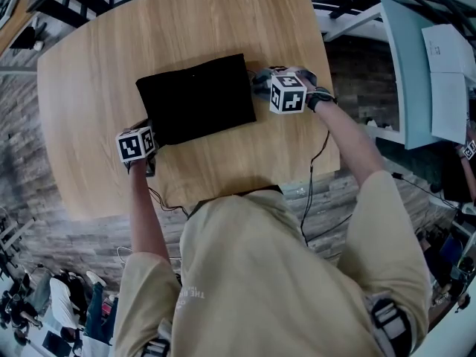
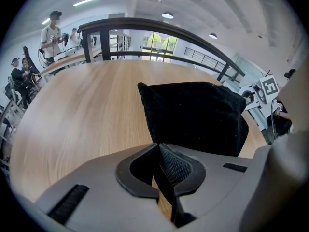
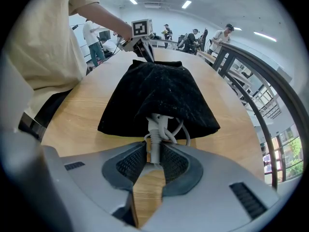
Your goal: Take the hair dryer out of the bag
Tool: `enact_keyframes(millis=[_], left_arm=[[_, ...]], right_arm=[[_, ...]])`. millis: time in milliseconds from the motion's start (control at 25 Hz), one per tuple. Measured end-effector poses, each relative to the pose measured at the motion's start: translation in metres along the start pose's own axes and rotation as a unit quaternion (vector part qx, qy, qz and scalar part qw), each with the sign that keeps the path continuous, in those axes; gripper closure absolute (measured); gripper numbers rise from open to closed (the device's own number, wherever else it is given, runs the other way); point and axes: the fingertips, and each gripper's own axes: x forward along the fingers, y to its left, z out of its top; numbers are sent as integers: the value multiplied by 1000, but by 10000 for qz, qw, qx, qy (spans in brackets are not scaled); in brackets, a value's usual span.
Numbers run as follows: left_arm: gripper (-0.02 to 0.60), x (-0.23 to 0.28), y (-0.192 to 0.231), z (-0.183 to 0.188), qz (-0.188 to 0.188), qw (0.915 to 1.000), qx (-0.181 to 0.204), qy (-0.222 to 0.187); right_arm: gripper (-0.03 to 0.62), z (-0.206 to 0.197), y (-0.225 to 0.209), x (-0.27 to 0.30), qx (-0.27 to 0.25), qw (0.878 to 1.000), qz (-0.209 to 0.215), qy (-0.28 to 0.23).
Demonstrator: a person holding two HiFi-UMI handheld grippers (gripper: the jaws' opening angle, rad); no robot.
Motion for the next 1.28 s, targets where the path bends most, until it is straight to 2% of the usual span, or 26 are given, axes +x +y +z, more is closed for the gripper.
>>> enact_keyframes(millis=[1280], left_arm=[[560,6,0,2,168,9998,28,103]], right_arm=[[513,-117,25,-49,639,9951,-314,686]])
